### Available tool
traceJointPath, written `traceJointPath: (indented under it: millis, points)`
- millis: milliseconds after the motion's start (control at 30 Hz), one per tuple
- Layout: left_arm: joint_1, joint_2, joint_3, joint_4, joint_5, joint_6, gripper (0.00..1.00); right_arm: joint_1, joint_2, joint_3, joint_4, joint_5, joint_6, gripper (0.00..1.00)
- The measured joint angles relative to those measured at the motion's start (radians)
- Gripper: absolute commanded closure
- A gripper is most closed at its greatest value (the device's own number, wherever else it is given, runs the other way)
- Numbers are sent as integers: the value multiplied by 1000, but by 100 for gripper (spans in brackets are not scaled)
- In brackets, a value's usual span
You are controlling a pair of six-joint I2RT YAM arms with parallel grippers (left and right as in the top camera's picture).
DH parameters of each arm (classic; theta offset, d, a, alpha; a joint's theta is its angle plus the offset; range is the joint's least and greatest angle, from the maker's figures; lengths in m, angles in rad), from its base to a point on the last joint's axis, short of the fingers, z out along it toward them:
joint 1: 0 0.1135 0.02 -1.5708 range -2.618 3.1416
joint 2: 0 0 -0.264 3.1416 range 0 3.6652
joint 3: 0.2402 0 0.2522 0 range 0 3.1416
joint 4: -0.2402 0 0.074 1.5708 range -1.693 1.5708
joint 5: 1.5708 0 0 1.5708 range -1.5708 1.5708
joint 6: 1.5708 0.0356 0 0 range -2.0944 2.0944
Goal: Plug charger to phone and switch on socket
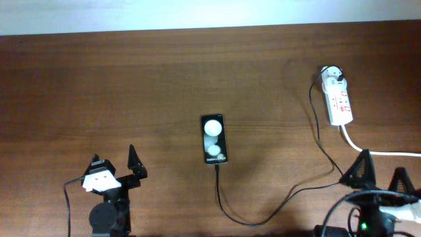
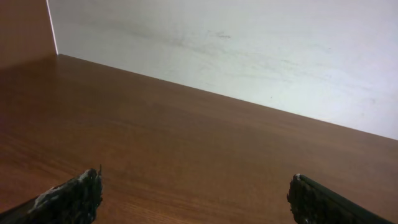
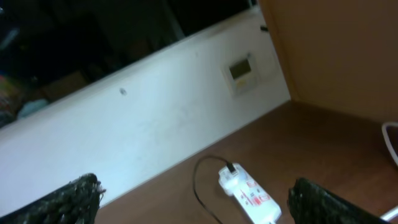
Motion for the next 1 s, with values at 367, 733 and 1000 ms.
traceJointPath:
  millis: [367,733,1000]
  points:
    - [0,0,0,0,0,0,1,-1,0,-369,200,0,316,1]
    - [0,0,0,0,0,0,1,-1,0,-602,545,-25,302,1]
    - [0,0,0,0,0,0,1,140,0,-623,505,-118,-341,1]
